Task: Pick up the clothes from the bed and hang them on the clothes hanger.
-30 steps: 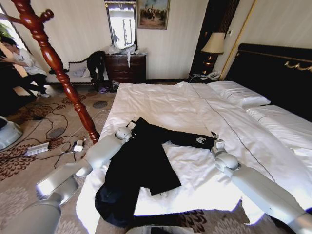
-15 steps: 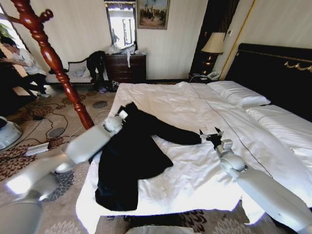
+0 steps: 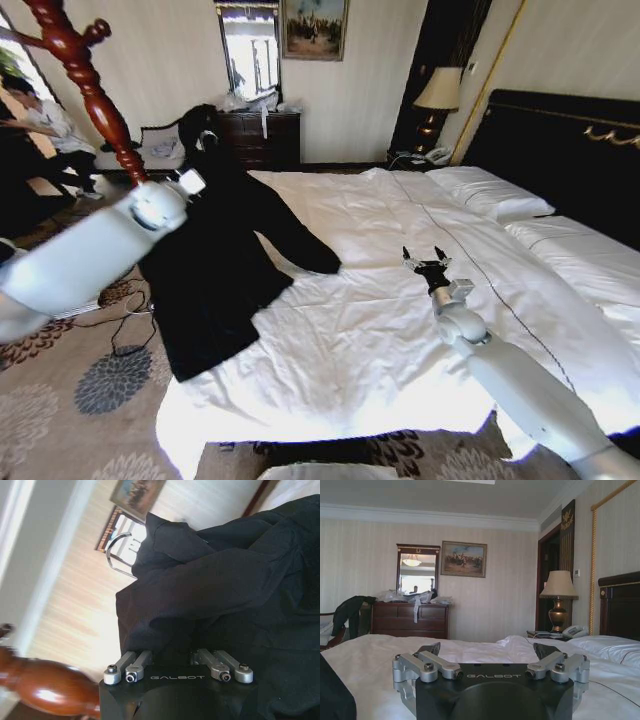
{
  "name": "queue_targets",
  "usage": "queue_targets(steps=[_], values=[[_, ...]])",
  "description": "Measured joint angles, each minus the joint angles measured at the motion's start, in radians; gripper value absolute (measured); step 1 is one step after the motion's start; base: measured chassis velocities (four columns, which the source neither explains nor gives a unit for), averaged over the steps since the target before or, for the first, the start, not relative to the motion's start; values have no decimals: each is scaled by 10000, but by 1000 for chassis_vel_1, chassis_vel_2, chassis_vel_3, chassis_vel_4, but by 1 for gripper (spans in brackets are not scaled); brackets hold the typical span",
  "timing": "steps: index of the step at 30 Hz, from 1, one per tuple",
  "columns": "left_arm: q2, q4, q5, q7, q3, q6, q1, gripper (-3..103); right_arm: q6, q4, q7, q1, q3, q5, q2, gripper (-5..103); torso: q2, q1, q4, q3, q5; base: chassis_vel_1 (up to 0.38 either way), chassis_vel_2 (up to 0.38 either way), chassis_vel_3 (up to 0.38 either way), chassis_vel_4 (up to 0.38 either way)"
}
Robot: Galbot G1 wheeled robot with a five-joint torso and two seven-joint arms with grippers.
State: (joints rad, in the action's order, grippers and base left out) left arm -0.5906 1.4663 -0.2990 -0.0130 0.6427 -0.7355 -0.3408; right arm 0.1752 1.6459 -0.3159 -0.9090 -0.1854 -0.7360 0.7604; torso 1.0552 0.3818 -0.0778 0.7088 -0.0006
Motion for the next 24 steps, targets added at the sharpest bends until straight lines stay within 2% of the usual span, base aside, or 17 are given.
queue_targets(steps=[1,2,5,7,12,14,16,20,24], values=[[13,-76,193,62,133,0,-269,24,0,0,-1,-22,-17,46,53,100,0,0,-1,0,0,0,0,0,0],[76,-197,1158,410,605,58,-1240,24,-1,-5,-6,-131,-111,167,258,100,0,0,-4,0,8,0,0,0,0],[164,-46,1373,526,708,42,-1548,24,1,-30,-7,-185,-150,225,312,100,0,-1,-1,0,6,0,0,0,0],[252,36,1915,635,678,36,-1674,24,7,-43,-7,-220,-160,270,316,100,0,0,-4,1,3,0,0,0,0],[598,15,3257,939,210,31,-1823,24,18,-84,-7,-238,-188,286,302,100,0,0,-3,0,7,0,0,0,0],[717,13,3479,998,62,27,-1818,24,20,-115,-7,-228,-188,286,306,100,0,0,-2,0,4,0,0,0,0],[1083,69,4021,1052,-528,18,-1570,24,22,-181,-8,-184,-184,284,316,100,0,0,2,0,6,0,0,0,0],[1539,98,4242,1063,-1305,8,-970,24,23,-254,-8,-72,-91,276,325,100,1,-2,5,-1,3,0,0,0,0],[1634,-155,4007,1038,-1653,0,-668,24,14,-321,-8,37,-5,263,350,100,0,-1,4,0,-3,0,0,0,0]])
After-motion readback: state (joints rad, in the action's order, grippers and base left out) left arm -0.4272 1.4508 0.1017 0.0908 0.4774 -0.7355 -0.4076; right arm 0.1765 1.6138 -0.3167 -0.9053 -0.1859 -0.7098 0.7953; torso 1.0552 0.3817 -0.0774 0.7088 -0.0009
